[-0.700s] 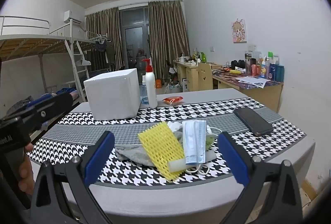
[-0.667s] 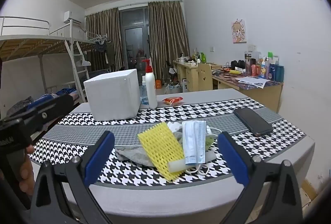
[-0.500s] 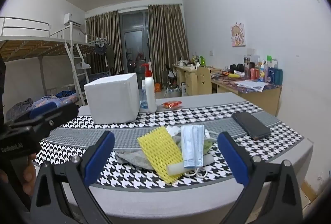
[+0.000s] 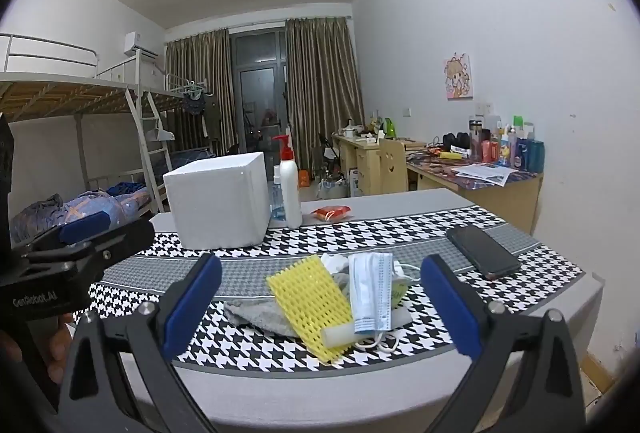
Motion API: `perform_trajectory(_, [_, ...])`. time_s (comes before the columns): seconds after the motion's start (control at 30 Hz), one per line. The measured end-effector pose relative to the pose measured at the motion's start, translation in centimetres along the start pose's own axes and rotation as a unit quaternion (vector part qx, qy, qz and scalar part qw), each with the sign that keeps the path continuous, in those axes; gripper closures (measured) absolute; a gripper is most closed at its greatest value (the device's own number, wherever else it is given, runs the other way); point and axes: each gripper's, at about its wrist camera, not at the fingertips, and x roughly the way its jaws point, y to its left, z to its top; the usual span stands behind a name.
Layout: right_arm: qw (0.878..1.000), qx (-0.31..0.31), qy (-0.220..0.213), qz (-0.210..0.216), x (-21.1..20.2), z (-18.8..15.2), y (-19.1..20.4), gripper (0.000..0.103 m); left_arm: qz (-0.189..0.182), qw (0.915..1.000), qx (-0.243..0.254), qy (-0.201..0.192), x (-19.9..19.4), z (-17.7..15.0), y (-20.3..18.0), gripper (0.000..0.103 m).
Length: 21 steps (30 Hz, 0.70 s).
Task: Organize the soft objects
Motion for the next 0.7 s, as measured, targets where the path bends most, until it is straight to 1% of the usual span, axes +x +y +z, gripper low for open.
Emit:
perform_trajectory(0.3, [1.0,-0.002,0.002,0.001,0.05,0.08,0.08,0.002,-0.002,1.0,0.003,0.001,0.16,0.0,-0.08,0.001])
perform_trajectory(0.7, [1.0,-0.002,0.004,0.003,0.39,0.04,0.03,0.002,-0.001,0.9999,-0.002,0.012,0.61,0.02,0.1,0.001])
